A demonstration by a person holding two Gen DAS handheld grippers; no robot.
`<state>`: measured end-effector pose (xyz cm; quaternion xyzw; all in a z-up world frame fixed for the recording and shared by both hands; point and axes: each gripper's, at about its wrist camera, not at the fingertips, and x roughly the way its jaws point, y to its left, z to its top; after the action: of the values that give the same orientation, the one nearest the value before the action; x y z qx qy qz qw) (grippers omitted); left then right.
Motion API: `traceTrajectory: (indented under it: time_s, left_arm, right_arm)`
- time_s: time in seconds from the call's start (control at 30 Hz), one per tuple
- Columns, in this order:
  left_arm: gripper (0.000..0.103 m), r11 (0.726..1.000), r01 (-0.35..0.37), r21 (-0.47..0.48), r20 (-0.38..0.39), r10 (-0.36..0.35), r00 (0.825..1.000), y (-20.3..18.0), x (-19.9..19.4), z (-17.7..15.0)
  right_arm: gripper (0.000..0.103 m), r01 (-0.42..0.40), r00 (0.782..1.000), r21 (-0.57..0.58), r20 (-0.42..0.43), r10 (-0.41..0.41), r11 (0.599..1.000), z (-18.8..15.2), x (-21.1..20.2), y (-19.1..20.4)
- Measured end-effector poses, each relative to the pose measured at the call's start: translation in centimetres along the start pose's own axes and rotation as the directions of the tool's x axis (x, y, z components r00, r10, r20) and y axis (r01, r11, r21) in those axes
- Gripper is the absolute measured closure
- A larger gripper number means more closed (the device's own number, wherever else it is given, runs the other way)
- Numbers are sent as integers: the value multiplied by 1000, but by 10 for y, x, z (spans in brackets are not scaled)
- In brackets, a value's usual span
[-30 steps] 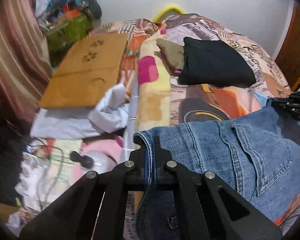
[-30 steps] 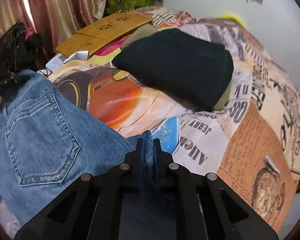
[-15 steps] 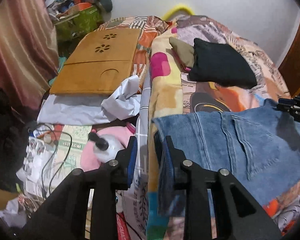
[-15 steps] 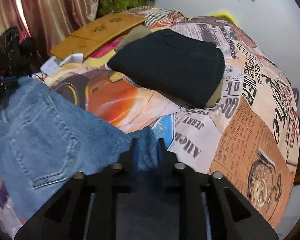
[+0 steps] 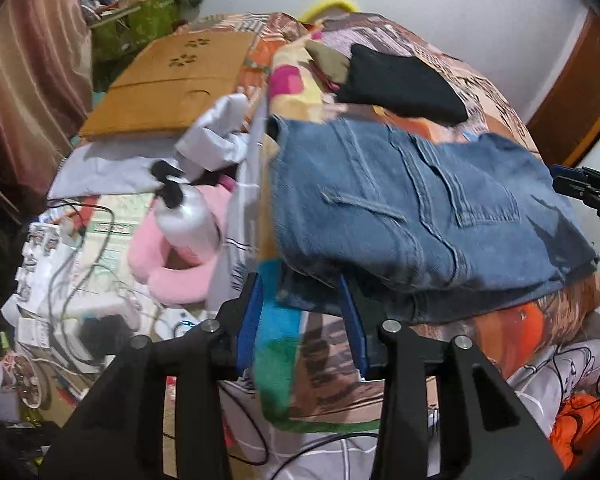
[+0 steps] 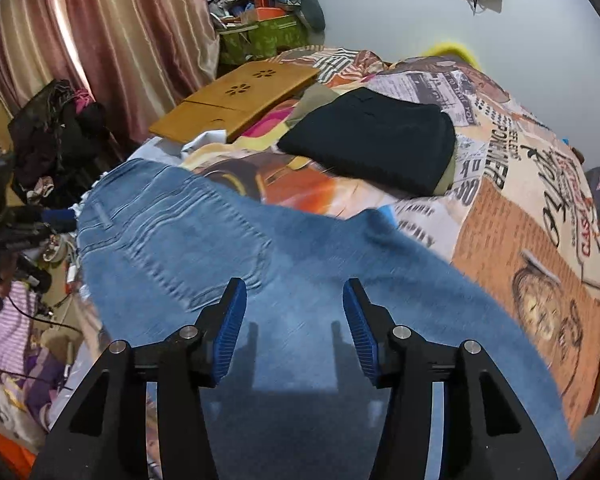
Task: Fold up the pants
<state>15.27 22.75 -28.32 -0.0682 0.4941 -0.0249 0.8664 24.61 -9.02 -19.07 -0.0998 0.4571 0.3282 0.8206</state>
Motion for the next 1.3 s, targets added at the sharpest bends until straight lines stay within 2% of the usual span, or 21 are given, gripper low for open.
traceTrajectory:
  time_s: [0.1,0.27,0.3,0.33,0.37,0.43,0.6,0.63,0.7,0.77,0.83,0.97,1.1,1.2,1.3]
  left_arm:
    - [62,1000,23,0,-12,-23,1000,-8,13,-2]
    - [63,1000,-24,12,30,23,999,-20,23,-1]
    - [67,1000,-30,7,47,30,998,-20,22,0]
    - [77,999,-47,7,61,46,997,-21,22,0]
    - [80,996,-84,14,76,83,994,-21,22,0]
    - [86,994,-109,25,87,107,991,-19,21,-1]
    - [87,991,-131,-6,59,132,990,-1,24,-5]
    - [98,984,-178,-14,49,179,983,3,25,-6]
    - [101,951,-309,-22,37,310,950,12,27,-8]
    - [101,965,-239,-104,13,242,970,39,18,-12]
    - [101,972,-195,-134,20,199,980,49,6,-15]
    - [100,990,-111,-86,100,119,988,32,-30,-10]
    - [88,999,-42,-10,166,43,985,-4,-46,7]
    - [81,1000,13,20,169,-16,986,-27,-38,18]
    - [80,999,-5,44,119,0,993,-40,-13,20]
  right_arm:
    - [56,-20,1000,4,-12,20,1000,-6,5,9]
    - [56,-65,997,23,-35,66,998,-13,18,24]
    - [56,-73,996,21,-46,74,997,-14,23,27]
    - [56,-77,995,15,-58,77,997,-16,26,30]
    - [56,-82,994,9,-72,83,997,-18,30,33]
    - [56,-104,989,8,-106,105,995,-23,38,38]
    - [53,-125,984,-17,-133,122,992,-31,44,48]
    - [53,-130,983,-18,-137,126,991,-33,44,50]
    - [53,-118,983,-37,-143,111,992,-36,45,53]
    - [52,-113,984,-55,-146,104,992,-38,45,55]
    - [52,-112,983,-74,-153,100,991,-38,44,57]
    - [53,-139,979,-48,-155,130,989,-29,42,52]
    - [53,-123,988,-17,-97,121,992,-21,34,48]
    - [53,-103,992,-8,-68,102,995,-21,26,44]
    - [53,-88,993,15,-75,89,996,-28,21,34]
